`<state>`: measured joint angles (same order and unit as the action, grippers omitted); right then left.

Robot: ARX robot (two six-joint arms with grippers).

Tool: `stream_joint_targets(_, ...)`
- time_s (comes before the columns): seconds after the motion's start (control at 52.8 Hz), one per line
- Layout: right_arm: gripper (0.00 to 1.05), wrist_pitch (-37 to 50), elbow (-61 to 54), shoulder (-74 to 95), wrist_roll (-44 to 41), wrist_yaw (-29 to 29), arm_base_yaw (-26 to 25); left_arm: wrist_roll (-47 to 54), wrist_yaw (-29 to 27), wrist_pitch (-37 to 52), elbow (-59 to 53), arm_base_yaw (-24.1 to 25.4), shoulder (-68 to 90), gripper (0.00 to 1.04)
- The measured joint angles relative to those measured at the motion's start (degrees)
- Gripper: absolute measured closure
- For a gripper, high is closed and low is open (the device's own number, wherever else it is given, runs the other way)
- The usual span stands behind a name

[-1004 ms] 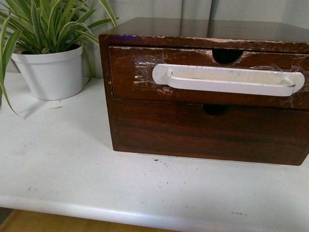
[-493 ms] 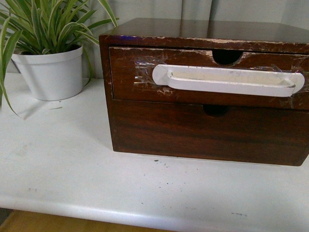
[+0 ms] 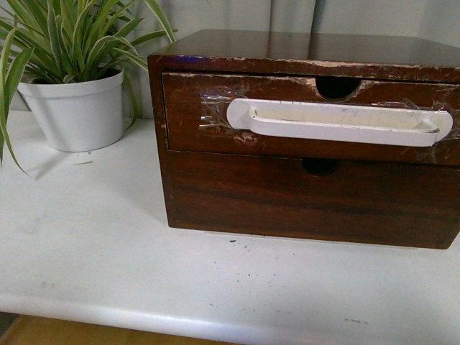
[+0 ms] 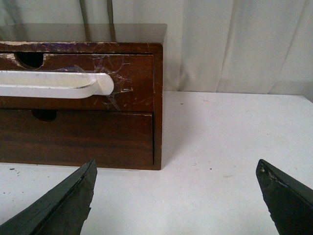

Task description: Open drawer

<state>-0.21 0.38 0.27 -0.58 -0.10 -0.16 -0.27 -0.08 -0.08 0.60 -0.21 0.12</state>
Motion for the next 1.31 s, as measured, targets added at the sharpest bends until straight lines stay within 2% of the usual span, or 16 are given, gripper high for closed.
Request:
stream_joint_targets(0.038,0.09,-0.02,0.0,0.0,-0.02,-0.09,-0.02,0.0,0.0,0.0,0.0,0.0,0.0,0.06)
stream_joint_targets(0.076,0.09,-1.7,0.55,1.01,-0.59,-4.15,-1.16,-0.02,-0.04,-0.02,0.0,0.0,0.0,0.06)
stream_joint_targets(0.114,0.09,-6.14,2.45,3.96,-1.62,-13.38,-3.93,-1.46,-2.82,-1.14,0.26,-0.81,0.59,0.06)
stream_joint_targets(0.171,0.09,-8.04,4.26,8.68,-3.02,-23.26,-6.99,-4.22,-8.44,-3.3,1.42,-2.54,3.19,0.06)
stream_joint_targets(0.189,0.09,-8.09,4.55,9.57,-3.26,-24.76,-7.41,-5.33,-9.14,-3.13,1.73,-2.89,4.52,0.06)
stream_joint_targets(0.246,0.09,-8.15,5.92,13.73,-4.92,-30.25,-8.79,-6.08,-7.78,-1.53,2.56,-3.23,7.8,0.06)
stream_joint_targets(0.322,0.09,-7.98,9.75,21.2,-9.55,-36.09,-9.99,-5.22,-1.46,2.4,4.81,-3.19,13.9,0.06)
stream_joint_targets(0.417,0.09,-7.26,16.76,31.3,-17.68,-36.22,-9.49,2.32,10.84,6.38,12.0,-3.69,26.64,0.06)
stream_joint_targets(0.493,0.09,-7.17,22.86,39.19,-23.08,-35.26,-8.02,9.9,17.35,6.71,18.01,-4.63,35.95,0.06)
stream_joint_targets(0.625,0.09,-10.75,32.61,48.59,-29.57,-33.55,-4.24,20.7,24.15,-0.04,28.83,-8.13,48.11,0.06)
stream_joint_targets(0.815,0.09,-16.85,43.54,57.7,-38.36,-30.53,-0.15,32.68,26.36,-8.33,41.9,-14.64,59.19,0.06)
stream_joint_targets(1.042,0.09,-24.65,52.0,64.89,-48.92,-28.48,1.64,43.63,25.9,-17.25,53.81,-22.05,69.83,0.06)
stream_joint_targets(1.175,0.09,-27.96,54.36,66.93,-54.1,-27.78,2.47,47.01,25.64,-20.98,57.9,-25.05,75.36,0.06)
stream_joint_targets(1.307,0.09,-29.79,55.54,69.53,-59.06,-27.12,4.17,48.41,24.92,-20.48,62.55,-26.99,82.05,0.06)
